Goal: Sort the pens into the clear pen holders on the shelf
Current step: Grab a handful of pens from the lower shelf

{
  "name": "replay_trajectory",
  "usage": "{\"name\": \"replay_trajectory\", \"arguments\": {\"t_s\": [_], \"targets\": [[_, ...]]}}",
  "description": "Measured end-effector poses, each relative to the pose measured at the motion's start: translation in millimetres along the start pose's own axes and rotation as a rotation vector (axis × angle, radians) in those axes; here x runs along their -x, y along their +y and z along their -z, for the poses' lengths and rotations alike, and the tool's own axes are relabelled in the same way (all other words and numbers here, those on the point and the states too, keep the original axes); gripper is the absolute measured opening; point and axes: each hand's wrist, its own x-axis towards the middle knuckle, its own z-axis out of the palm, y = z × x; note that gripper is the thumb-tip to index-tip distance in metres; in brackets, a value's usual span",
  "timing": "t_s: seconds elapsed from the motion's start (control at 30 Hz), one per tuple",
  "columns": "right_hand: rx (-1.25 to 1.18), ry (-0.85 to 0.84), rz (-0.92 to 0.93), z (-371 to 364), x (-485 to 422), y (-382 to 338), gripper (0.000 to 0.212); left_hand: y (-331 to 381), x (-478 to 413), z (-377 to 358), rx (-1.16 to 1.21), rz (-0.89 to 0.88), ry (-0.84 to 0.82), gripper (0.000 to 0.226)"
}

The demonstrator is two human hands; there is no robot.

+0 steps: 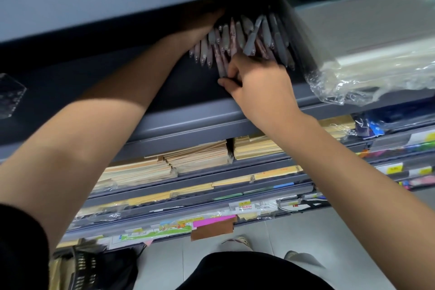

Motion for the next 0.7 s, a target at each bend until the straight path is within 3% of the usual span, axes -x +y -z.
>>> {"name": "replay_trajectory", "arguments": {"t_s": [0.27, 0.5, 0.7], "targets": [[-0.074, -0.066, -0.002, 5.9, 6.7, 2.4, 0.021, -10.1, -9.2, -5.1, 0.019, 0.006, 0.091, 0.035], [-0.077, -0.07, -0.01, 7.2, 8.8, -0.1, 0.018, -10.5, -19.6, 5.9, -0.105, -0.13, -0.162, 0.031], [-0.06, -0.067, -0.024, 5.5, 7.5, -0.3, 0.017, -16.2, -22.0, 2.2, -0.073, -0.159, -0.134, 0.031]]}}
